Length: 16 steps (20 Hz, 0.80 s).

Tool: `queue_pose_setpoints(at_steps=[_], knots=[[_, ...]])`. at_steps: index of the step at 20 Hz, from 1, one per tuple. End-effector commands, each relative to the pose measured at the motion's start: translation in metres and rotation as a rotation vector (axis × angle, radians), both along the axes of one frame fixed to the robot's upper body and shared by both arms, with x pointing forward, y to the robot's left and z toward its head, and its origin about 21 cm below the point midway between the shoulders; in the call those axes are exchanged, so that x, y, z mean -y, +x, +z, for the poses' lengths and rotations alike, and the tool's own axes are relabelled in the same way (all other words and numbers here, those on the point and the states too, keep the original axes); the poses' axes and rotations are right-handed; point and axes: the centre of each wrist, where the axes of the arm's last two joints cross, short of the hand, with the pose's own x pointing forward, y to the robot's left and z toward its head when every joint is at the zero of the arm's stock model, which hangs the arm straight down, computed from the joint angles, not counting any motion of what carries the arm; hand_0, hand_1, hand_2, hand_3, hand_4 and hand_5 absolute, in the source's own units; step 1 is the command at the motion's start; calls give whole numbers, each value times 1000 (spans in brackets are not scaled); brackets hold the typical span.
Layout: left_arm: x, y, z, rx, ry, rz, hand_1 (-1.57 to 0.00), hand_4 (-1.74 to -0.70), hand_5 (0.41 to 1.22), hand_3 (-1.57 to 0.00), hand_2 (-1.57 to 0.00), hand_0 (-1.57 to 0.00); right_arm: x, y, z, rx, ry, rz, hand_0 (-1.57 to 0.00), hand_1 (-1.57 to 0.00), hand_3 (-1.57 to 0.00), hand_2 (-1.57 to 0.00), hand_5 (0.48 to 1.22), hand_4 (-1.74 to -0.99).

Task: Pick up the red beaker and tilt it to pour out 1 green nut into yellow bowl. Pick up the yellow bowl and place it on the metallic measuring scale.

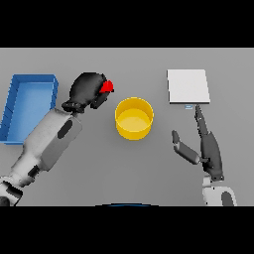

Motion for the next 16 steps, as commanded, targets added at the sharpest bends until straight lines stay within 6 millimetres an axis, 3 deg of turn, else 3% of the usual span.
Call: queue_pose_setpoints(at_steps=[1,4,6,7,11,16], knots=[[6,-1,3,12,59,-23,-1570,-1740,1161,-1570,-1570,-1570,-3,-3,-2,1,-3,8,1,1,1,1,698,-1267],[14,2,7,50,211,-81,-1571,-1740,1190,-1570,-1571,-1571,-2,-7,-1,6,1,14,1,1,1,1,704,-1274],[18,7,16,75,310,-122,-1571,-1649,1201,-1571,-1571,-1571,-4,-3,-4,-6,7,10,1,1,1,1,705,-1284],[19,8,18,82,360,-143,-1571,-1666,1205,-1571,-1571,-1571,-5,-3,-6,-8,13,4,1,1,1,1,702,-1283],[39,10,28,96,573,-256,-1571,-1701,1215,-1277,-1571,-1571,-1,-5,-8,8,47,-6,1,1,1,1,678,-1292],[60,10,28,120,802,-396,-1571,-1726,1219,-1475,-1571,-1571,-3,-5,-6,5,88,-11,1,1,1,1,648,-1291]])
